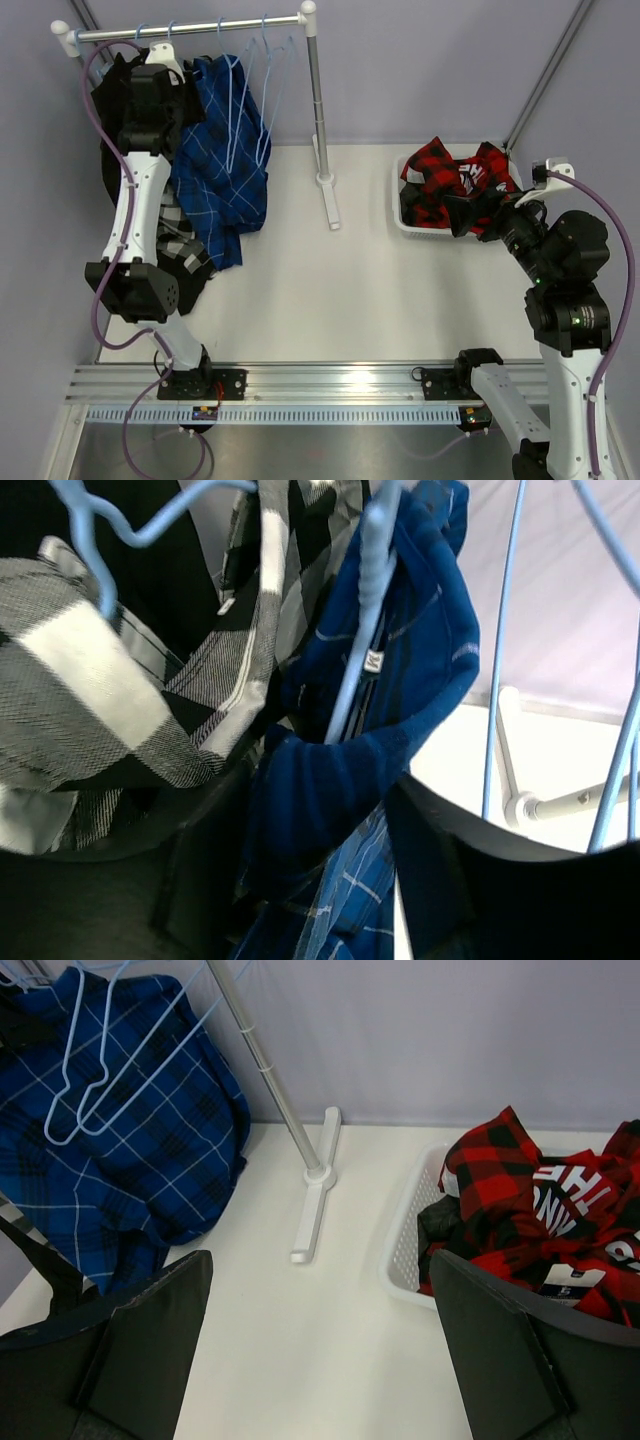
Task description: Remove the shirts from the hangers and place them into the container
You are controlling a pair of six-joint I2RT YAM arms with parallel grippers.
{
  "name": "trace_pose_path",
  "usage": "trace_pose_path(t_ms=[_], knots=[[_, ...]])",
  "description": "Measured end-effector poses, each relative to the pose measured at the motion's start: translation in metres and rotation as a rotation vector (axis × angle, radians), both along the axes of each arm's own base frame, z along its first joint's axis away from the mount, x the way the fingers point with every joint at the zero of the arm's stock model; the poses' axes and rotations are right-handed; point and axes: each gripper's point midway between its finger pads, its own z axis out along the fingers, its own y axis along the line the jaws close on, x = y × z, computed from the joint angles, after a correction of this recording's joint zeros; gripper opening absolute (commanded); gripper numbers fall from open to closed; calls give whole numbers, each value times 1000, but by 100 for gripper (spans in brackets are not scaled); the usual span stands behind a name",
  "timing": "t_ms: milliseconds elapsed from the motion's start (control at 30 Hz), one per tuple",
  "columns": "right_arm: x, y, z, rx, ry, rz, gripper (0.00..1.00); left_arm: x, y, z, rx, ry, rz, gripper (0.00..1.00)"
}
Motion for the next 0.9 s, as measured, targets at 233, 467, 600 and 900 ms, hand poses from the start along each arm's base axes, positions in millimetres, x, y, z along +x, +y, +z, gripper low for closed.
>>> trace_pose_path(t_ms=[233,467,600,900], knots=[[2,0,-12,-5,33,0,100,1,-11,-18,-7,37,-68,13],[2,0,-13,-5,37,1,99,-6,-19,-12,9,34,-128,0],[3,0,-15,-5,42,2,99,-21,-20,13,29,-4,-144,0],[-1,1,-14,-4,33,7,99,-92,-20,88,48,-164,-155,0]])
